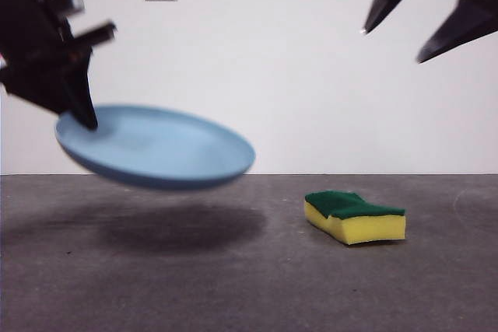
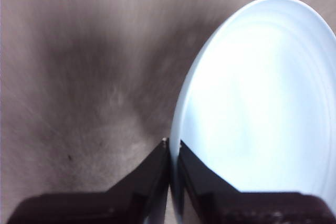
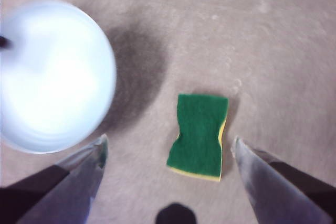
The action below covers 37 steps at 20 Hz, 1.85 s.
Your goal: Pick up the plate,pick up the cloth,clean the plate with the cloth
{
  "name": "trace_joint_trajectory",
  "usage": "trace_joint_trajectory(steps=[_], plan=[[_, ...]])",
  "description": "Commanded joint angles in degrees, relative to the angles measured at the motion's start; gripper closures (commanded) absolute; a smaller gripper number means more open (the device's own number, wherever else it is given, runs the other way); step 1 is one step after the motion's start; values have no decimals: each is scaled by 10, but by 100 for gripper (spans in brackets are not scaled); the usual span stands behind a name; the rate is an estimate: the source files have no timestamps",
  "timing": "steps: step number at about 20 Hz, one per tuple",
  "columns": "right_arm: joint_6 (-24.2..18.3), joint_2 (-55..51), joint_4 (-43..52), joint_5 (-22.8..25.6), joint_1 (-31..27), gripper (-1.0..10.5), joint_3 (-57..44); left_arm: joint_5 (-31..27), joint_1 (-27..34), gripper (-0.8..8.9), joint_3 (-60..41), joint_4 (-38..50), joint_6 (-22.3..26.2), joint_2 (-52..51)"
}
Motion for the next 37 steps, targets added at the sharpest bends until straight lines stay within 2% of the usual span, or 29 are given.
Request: trace_joint_trajectory(steps=[1, 3, 10, 20, 22, 26, 32, 34, 37], plan=[[-28, 65, -10, 47, 28, 537, 33, 2, -2, 822, -5, -5, 7, -39], [-40, 118, -11, 72, 46, 537, 52, 2, -2, 822, -5, -16, 8, -70], [-46, 265, 5, 73, 59, 538, 65, 1, -7, 822, -5, -74, 37, -111], [-46, 349, 23, 74, 59, 550, 65, -3, -32, 822, -5, -80, 42, -111], [-46, 349, 28, 74, 59, 657, 65, -3, -32, 822, -5, -80, 42, -111], [-46, 349, 29, 73, 59, 960, 65, -3, -32, 822, -5, -80, 42, -111], [-45, 349, 23, 67, 59, 959, 65, -4, -32, 822, -5, -81, 42, -110], [-30, 335, 16, 64, 60, 959, 65, -22, -32, 822, -5, -77, 41, -106], [-18, 278, 13, 5, 64, 959, 65, -72, -32, 822, -5, -64, 41, -86]])
